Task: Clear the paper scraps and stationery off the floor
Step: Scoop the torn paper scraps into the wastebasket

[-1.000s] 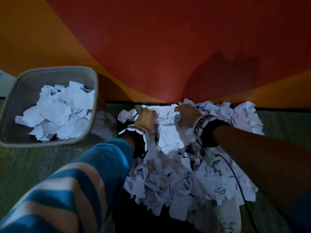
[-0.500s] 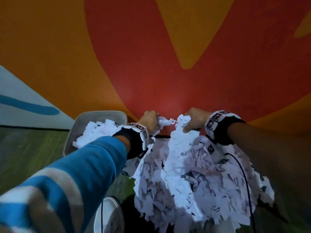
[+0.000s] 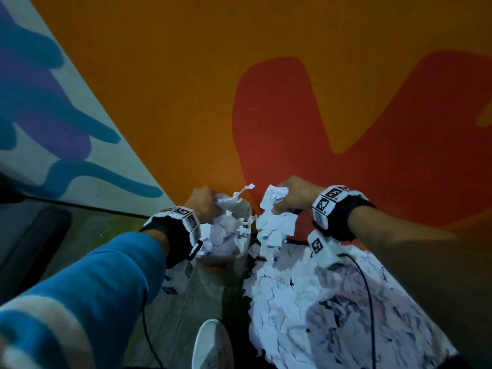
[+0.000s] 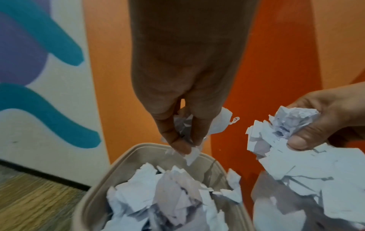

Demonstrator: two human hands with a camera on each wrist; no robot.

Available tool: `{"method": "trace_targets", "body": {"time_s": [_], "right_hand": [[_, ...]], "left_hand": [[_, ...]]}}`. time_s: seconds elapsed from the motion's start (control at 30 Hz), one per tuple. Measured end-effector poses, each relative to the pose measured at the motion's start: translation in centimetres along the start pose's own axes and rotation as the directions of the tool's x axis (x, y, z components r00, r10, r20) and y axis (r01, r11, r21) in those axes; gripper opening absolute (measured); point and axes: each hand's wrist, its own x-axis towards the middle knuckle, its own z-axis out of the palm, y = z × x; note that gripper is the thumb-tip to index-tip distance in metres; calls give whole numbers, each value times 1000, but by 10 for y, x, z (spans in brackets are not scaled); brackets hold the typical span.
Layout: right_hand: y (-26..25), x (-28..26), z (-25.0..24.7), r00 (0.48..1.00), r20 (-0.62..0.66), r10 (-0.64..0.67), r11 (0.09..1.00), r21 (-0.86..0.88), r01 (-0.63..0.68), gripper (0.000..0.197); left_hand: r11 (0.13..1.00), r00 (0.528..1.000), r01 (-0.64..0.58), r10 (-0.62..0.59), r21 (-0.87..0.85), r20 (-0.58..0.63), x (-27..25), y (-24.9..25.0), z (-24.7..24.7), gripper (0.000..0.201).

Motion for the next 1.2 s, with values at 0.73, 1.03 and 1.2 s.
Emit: {"method": "trace_targets", "body": {"time_s": [0.73,1.03,1.2], "right_hand": [[-88,43,117,991,124,-43,997,69,35,86],[-78,15,45,992,81,-95,993,-64,100,61],[-48,-24,14,987,145,-64,992,-95,79,54]], "left_hand": [[983,986,147,-154,111,59,1,-76,3,58],[994,997,-3,12,106,-78,-8,-48,-2,42],[981,980,-194,195,12,-34,-9,9,9,32]]}}
